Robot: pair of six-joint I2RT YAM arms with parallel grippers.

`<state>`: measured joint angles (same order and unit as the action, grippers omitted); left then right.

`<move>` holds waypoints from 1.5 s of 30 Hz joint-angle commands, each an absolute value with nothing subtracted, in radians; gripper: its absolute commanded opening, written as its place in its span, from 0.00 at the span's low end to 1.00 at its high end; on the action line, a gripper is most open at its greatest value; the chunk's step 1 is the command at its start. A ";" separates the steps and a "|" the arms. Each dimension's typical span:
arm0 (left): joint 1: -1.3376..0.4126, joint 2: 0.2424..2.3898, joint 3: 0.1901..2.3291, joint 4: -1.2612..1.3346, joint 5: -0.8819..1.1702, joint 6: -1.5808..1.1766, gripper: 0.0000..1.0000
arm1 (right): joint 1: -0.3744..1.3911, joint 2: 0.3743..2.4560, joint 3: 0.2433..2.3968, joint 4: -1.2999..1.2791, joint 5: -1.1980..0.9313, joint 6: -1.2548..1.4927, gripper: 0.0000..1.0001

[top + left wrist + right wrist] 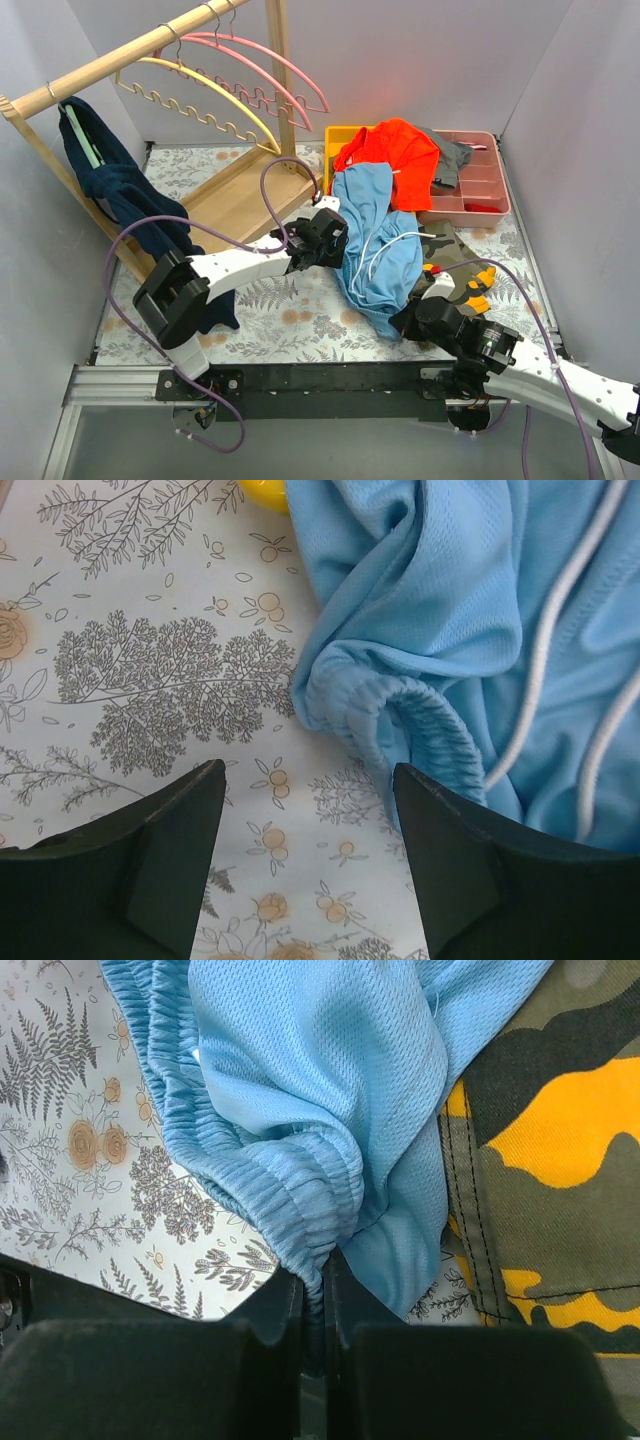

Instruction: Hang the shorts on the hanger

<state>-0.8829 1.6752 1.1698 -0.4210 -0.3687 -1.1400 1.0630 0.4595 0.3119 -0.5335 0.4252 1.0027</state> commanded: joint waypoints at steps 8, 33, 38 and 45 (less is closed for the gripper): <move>-0.836 1.718 1.164 -0.270 -0.261 -1.140 0.53 | 1.069 0.434 0.342 -0.587 0.483 1.029 0.01; -0.816 1.101 1.417 -0.708 -0.308 -1.097 0.00 | 1.069 0.701 1.099 -0.649 0.795 0.620 0.01; -0.816 1.179 1.879 -0.857 -0.287 -1.017 0.00 | 1.069 0.872 1.450 -0.563 0.856 0.388 0.01; -0.816 1.319 2.092 -0.930 -0.271 -1.037 0.00 | 1.069 1.026 1.755 -0.534 0.962 0.187 0.01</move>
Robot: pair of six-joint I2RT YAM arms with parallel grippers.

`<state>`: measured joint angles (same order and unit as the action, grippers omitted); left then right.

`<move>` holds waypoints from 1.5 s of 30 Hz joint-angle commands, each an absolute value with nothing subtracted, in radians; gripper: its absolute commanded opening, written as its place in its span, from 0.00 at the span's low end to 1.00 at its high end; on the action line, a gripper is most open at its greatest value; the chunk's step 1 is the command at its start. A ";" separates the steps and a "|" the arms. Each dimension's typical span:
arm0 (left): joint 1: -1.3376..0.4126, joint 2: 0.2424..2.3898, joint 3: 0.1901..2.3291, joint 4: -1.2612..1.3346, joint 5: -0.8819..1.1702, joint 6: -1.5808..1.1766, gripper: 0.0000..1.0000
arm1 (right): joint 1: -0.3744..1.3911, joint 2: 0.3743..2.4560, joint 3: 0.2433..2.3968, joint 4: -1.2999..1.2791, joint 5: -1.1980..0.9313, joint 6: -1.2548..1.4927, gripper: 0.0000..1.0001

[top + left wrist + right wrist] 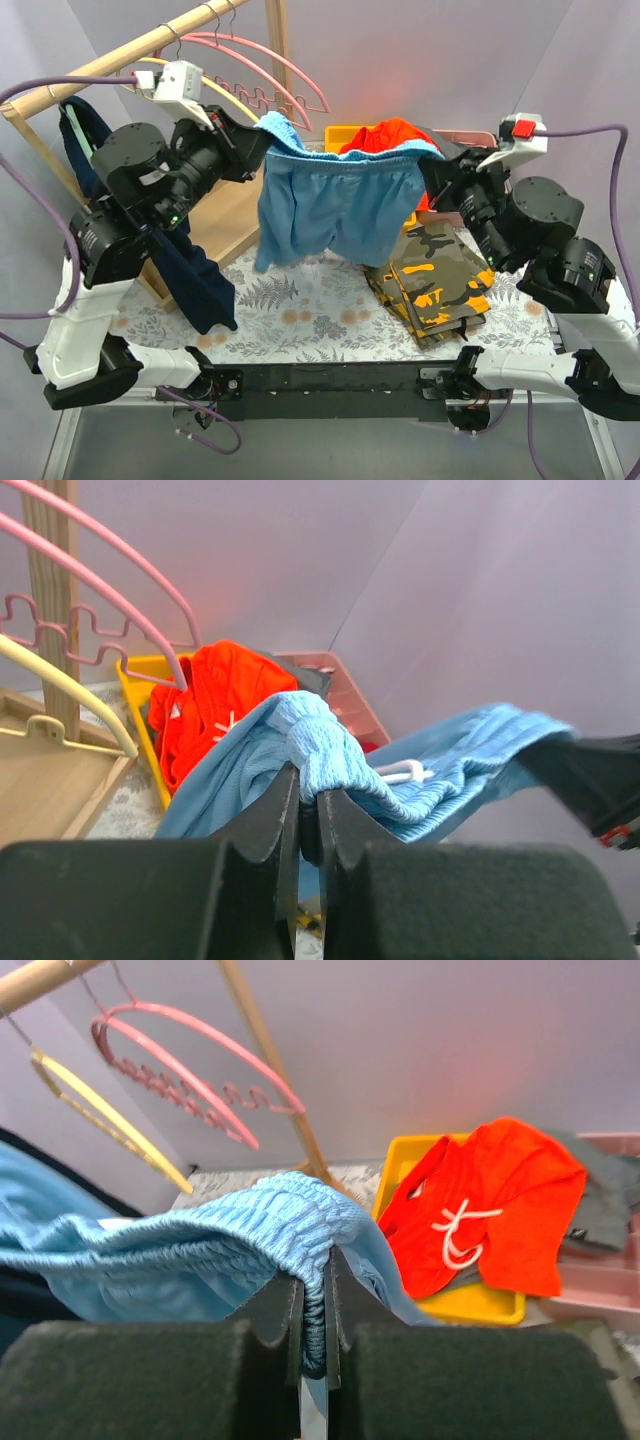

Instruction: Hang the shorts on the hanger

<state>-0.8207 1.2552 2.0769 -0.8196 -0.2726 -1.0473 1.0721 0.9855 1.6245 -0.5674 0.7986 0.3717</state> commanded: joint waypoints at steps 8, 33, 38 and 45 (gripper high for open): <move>-0.815 1.194 1.719 -0.778 -0.356 -1.103 0.00 | 1.069 0.950 1.458 -0.580 0.930 0.328 0.01; -0.805 0.968 1.378 -0.744 -0.397 -1.235 0.78 | 0.859 1.000 1.011 -0.715 0.431 0.695 0.97; -0.758 1.113 1.679 -0.709 -0.488 -1.141 0.87 | 0.830 0.913 0.892 -0.574 0.295 0.667 0.99; -0.473 1.258 1.859 -0.695 -0.262 -1.126 0.92 | 0.811 0.902 0.835 -0.503 0.238 0.640 0.98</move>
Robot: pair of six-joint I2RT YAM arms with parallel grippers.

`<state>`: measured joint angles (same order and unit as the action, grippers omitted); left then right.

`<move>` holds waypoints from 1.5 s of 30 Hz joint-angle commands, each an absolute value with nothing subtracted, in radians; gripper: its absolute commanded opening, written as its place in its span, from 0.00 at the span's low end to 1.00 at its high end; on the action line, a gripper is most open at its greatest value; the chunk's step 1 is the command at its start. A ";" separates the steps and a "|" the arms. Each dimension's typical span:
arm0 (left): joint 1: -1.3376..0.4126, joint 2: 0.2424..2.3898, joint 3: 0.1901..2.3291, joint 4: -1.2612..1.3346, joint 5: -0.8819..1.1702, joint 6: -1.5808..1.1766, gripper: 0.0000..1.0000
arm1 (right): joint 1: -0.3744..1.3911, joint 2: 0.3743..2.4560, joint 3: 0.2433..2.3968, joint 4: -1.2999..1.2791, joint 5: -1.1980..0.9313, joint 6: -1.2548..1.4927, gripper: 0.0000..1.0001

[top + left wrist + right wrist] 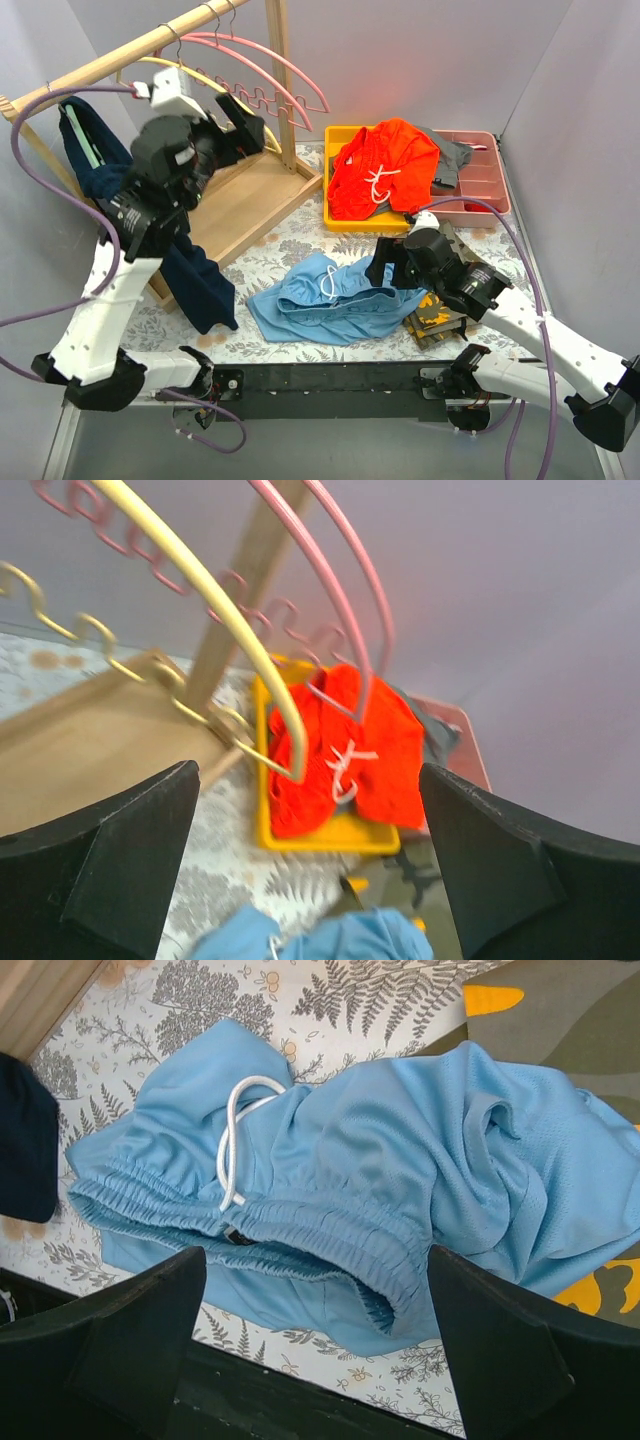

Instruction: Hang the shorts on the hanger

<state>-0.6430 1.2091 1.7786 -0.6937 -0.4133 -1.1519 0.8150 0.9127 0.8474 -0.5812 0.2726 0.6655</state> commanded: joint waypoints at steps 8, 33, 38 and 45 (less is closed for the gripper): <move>-0.150 1.335 1.824 -0.565 0.103 -1.212 0.87 | 0.808 0.867 0.798 -0.483 0.298 0.698 0.98; -0.130 1.308 1.537 -0.071 0.255 -1.385 0.63 | 0.804 0.913 0.802 -0.413 0.245 0.575 0.95; -0.132 1.302 1.491 0.032 0.250 -1.422 0.55 | 0.804 0.914 0.805 -0.408 0.227 0.575 0.94; -0.132 1.322 1.473 0.054 0.224 -1.434 0.48 | 0.804 0.905 0.811 -0.407 0.216 0.572 0.94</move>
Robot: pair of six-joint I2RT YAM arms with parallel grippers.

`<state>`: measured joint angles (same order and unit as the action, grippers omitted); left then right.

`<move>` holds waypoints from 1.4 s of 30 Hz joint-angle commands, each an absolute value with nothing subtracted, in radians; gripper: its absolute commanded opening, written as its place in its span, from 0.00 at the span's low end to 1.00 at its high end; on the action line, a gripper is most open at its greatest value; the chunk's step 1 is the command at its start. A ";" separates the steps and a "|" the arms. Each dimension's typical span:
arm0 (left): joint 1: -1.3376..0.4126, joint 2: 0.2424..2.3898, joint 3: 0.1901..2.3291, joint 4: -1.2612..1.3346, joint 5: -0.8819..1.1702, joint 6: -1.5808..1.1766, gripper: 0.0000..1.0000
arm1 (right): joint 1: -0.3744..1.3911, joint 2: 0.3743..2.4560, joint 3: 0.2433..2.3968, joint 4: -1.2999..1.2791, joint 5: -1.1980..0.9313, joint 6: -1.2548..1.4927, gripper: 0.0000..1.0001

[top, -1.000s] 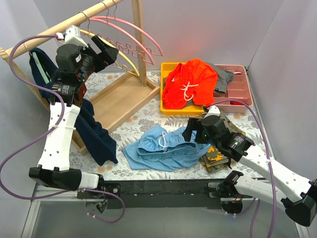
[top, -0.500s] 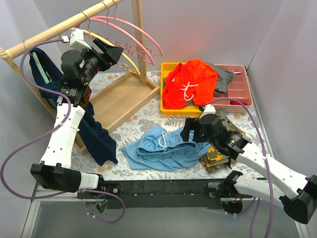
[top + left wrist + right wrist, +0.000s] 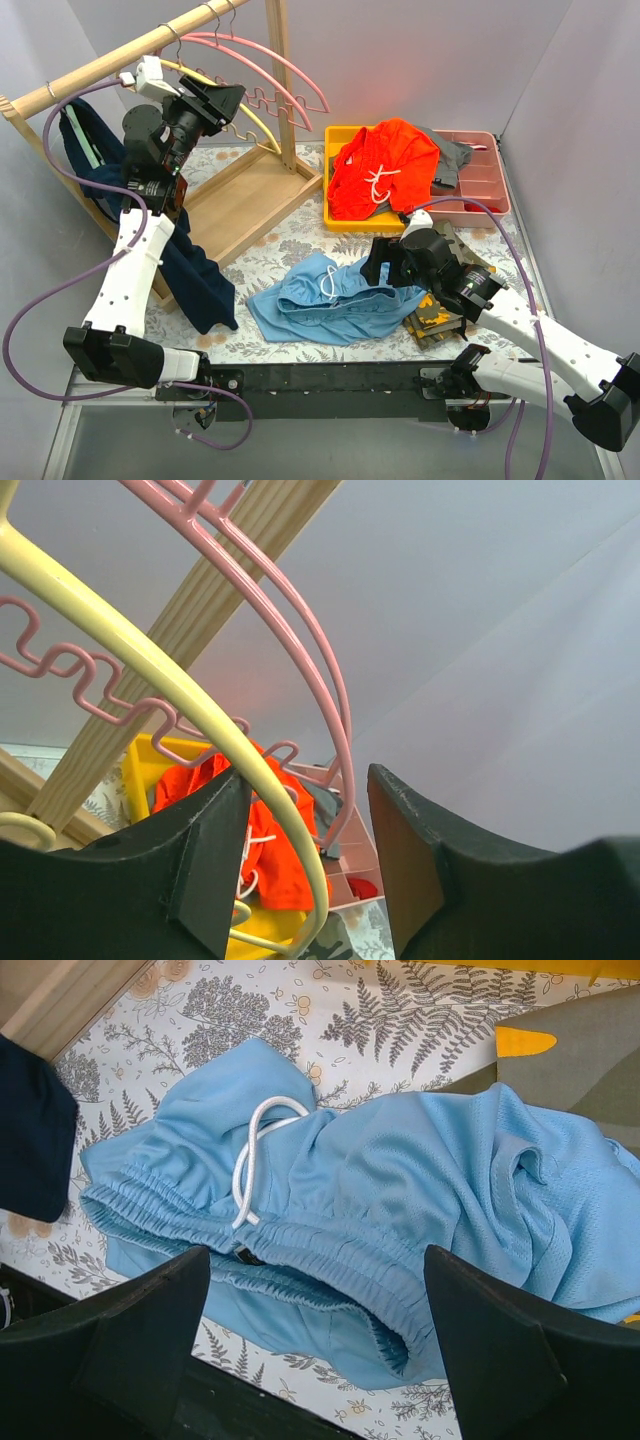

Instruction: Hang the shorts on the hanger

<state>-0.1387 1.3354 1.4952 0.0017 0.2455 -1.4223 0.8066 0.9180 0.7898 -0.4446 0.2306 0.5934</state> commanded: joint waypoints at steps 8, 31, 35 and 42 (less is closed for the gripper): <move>-0.133 1.330 1.460 0.109 0.233 -1.447 0.34 | 0.804 0.904 0.815 -0.407 0.209 0.569 0.94; -0.132 1.195 1.439 -0.037 0.298 -1.367 0.07 | 0.804 0.920 0.834 -0.397 0.210 0.548 0.94; -0.133 1.131 1.388 -0.077 0.328 -1.374 0.07 | 0.804 0.920 0.839 -0.403 0.215 0.545 0.94; -0.132 0.983 1.247 -0.167 0.425 -1.379 0.07 | 0.804 0.904 0.838 -0.414 0.222 0.535 0.94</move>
<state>-0.1383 1.0622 1.2995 -0.1200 0.3363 -1.3987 0.8066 0.9203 0.7910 -0.4412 0.2096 0.5602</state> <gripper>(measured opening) 0.103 0.938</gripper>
